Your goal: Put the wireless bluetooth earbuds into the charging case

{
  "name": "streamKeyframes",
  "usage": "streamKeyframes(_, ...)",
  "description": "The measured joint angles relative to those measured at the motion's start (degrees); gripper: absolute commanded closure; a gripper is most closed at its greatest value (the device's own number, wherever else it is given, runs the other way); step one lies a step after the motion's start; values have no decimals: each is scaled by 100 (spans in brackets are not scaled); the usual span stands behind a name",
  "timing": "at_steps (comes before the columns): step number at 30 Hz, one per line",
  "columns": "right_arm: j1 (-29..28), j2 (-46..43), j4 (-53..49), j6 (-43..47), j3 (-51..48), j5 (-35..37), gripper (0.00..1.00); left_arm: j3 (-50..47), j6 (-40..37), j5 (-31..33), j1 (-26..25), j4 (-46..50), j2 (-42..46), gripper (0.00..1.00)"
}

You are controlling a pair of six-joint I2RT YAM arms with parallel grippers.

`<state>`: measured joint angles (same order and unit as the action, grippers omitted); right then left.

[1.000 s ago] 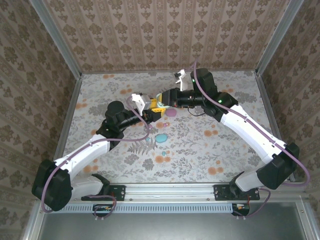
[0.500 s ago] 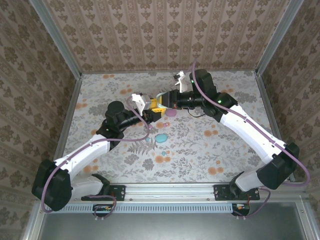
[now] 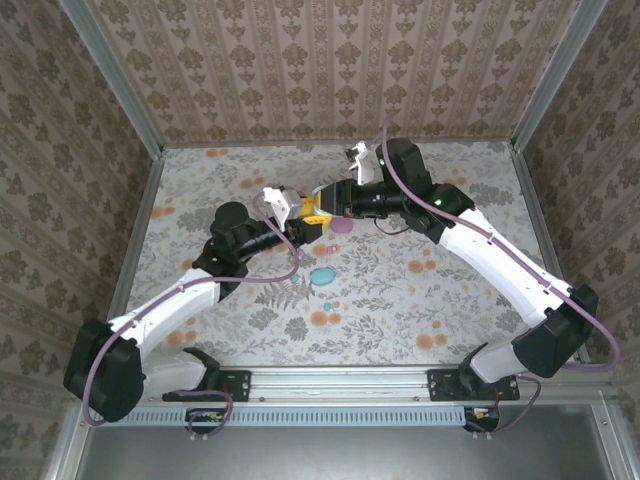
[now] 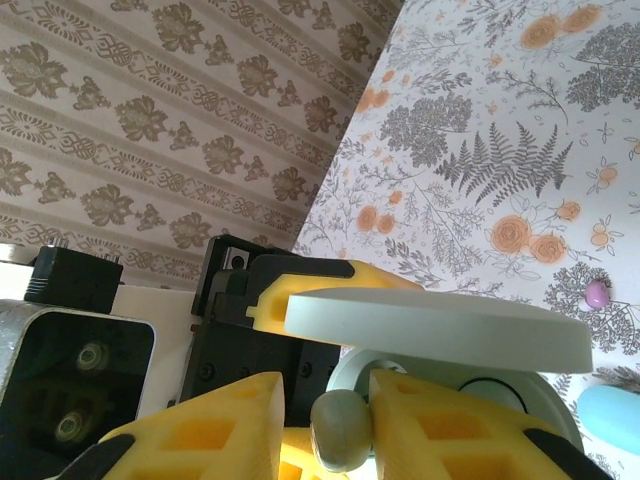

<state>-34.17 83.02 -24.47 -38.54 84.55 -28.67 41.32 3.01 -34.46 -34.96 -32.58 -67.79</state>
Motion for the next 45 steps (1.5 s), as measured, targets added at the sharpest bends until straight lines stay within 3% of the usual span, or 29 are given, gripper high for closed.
streamKeyframes(30, 0, -24, -20, -24, 66, 212, 68, 0, 0, 87, 0, -7, 2, 72)
streamKeyframes(45, 7, -669, 24, -39, 26, 468, 67, 2, -2, 127, 0, -4, 2, 71)
